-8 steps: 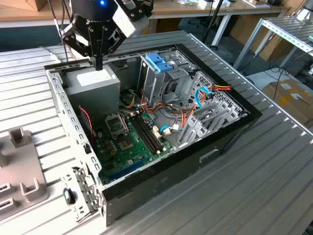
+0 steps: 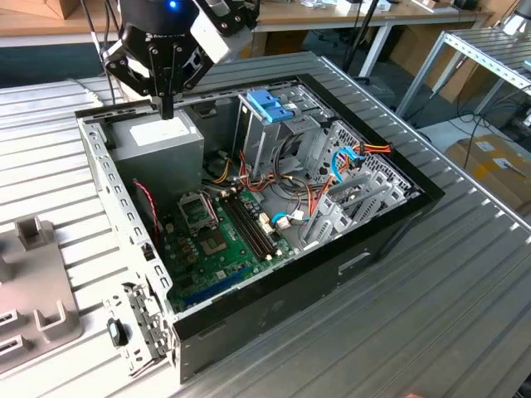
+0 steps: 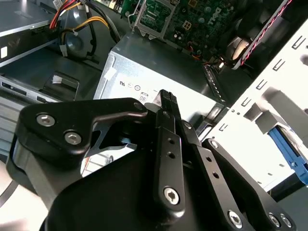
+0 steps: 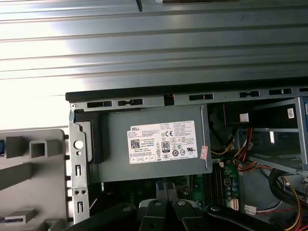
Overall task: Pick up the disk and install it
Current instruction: 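Reach for the disk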
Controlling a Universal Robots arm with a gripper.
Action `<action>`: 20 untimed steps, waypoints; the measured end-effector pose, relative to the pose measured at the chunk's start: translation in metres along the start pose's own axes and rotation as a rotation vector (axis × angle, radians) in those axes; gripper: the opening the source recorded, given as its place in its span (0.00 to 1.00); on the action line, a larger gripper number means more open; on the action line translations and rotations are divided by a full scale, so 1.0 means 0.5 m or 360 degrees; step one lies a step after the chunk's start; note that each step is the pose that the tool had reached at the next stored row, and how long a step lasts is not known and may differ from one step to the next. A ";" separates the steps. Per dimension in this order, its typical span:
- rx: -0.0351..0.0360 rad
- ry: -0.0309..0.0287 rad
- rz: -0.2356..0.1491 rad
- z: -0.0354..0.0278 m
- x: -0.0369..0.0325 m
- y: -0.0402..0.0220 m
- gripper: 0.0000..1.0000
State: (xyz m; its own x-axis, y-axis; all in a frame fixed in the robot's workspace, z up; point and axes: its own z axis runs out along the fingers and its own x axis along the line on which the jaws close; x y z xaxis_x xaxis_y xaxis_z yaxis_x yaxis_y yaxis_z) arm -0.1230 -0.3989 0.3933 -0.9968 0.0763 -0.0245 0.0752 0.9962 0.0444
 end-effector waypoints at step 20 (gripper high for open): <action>0.0000 0.00000 0.0000 0.000 0.016 -0.001 0.11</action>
State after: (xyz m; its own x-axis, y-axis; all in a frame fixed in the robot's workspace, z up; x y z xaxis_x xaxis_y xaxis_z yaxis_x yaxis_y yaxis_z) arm -0.1310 -0.3989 0.3933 -0.9968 0.0762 -0.0245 0.0751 0.9962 0.0444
